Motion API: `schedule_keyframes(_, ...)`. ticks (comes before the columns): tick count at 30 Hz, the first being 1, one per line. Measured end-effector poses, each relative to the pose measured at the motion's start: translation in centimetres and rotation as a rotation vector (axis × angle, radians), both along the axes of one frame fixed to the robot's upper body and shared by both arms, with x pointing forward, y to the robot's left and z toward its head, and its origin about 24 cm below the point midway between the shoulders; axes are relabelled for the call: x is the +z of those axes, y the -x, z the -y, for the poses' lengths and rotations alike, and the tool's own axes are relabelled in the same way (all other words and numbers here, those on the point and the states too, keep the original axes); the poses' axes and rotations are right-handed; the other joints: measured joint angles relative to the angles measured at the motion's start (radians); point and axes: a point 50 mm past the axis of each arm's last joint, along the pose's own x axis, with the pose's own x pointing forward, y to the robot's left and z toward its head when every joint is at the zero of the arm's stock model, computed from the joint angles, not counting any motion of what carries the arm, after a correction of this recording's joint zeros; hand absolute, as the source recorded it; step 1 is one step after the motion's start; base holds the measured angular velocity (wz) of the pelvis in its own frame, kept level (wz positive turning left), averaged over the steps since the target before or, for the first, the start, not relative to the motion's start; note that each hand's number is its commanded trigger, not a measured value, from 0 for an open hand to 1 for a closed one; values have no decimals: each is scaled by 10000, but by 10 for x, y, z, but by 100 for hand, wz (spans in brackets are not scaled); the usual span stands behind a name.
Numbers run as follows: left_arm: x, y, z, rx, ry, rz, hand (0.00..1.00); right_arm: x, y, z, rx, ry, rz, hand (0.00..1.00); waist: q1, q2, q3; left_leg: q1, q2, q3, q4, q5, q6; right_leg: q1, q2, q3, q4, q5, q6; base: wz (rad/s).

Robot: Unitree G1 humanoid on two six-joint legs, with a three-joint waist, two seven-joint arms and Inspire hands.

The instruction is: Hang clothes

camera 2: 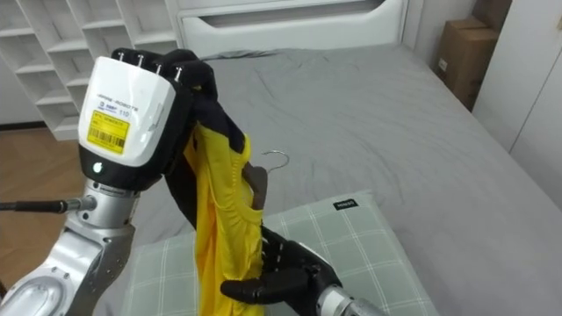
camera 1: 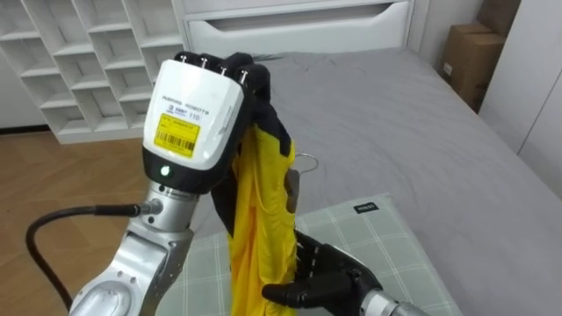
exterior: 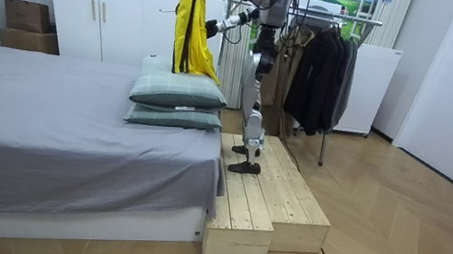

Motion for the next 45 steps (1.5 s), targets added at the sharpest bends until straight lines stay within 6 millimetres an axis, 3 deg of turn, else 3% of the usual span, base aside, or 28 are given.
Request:
schedule_keyframes(13,-2,-2,-1,658,69,-147,100,-2,1,-18,-667,-561,-513,0,1,191,-61,-182,0,-58,102,0,-1,-70,5,-89,1,0,0,1)
schedule_keyframes(20,-5,-1,7,535,125,-331,100,-2,0,-25,-1540,-1121,-1132,0,35,312,-76,-329,-17,-168,169,0,-2,-136,1,-205,1,0,0,6)
schedule_keyframes(30,-5,-1,10,481,231,-409,100,-1,-4,-24,-2019,-840,-1201,0,254,387,-68,-330,-21,-228,178,1,-3,-134,-3,-203,0,0,0,0)
schedule_keyframes(39,11,-6,20,-61,287,115,100,-7,-8,-16,-2452,-353,-1514,0,301,388,-62,-457,-38,-211,220,1,-2,-205,-24,-244,2,0,0,1)
schedule_keyframes(40,12,-6,20,-131,276,155,100,-7,-10,-15,-2515,-264,-1499,5,304,385,-49,-523,-38,-203,260,1,-2,-248,-25,-246,1,0,0,0)
schedule_keyframes(41,13,-6,21,-176,267,165,100,-6,-12,-14,-2569,-205,-1481,58,306,381,-39,-569,-38,-204,285,1,-2,-277,-24,-248,0,0,0,0)
schedule_keyframes(42,13,-6,21,-201,261,164,100,-5,-12,-14,-2598,-183,-1479,64,315,378,-37,-576,-36,-204,283,1,-2,-288,-24,-248,0,0,0,0)
schedule_keyframes(43,13,-5,21,-244,253,163,100,-5,-12,-14,-2633,-159,-1484,100,337,377,-35,-588,-34,-203,282,1,-2,-304,-22,-247,0,0,0,0)
schedule_keyframes(45,13,-5,22,-263,247,170,100,-6,-12,-14,-2685,-120,-1506,100,374,375,-21,-592,-34,-203,279,1,-2,-310,-22,-248,-1,0,0,0)
